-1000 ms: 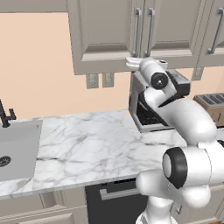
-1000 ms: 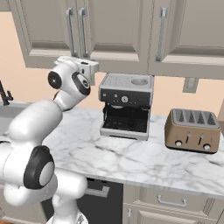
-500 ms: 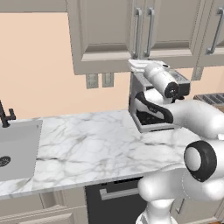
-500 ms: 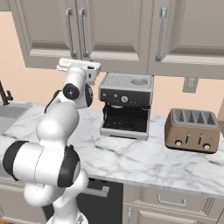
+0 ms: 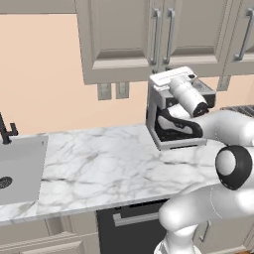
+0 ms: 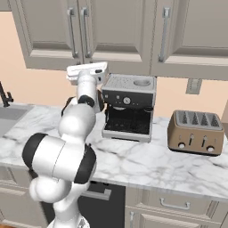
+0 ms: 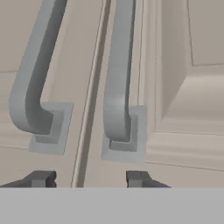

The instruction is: Open the cabinet. Pick the bowls from the counter and place them in the cabinet. Then close the cabinet.

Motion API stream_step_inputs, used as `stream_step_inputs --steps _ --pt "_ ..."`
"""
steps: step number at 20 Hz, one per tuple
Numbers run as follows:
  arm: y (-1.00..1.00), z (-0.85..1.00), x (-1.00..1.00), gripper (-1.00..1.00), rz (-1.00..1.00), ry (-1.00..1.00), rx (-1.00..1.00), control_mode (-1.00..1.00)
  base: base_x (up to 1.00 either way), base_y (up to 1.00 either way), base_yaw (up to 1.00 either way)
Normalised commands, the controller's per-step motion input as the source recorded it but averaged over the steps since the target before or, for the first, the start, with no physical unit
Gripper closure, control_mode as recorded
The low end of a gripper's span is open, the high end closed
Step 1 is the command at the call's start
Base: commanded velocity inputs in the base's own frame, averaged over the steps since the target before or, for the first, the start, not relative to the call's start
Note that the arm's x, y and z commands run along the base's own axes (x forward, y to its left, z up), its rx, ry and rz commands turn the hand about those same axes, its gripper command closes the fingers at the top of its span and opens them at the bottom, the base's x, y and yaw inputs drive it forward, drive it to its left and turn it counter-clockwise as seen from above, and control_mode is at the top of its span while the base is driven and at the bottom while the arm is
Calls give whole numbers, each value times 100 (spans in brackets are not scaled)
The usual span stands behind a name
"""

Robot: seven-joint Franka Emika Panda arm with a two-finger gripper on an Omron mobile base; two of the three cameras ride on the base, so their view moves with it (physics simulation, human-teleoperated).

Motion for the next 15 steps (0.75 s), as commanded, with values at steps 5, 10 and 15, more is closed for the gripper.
stream_step_inputs --steps 5,10,15 --pt "100 1 100 -100 -48 -16 -32 -100 0 0 0" --pt "100 4 100 -100 -41 0 -15 -100 0 0 0" --pt "100 0 100 -100 -26 0 1 -100 0 0 0"
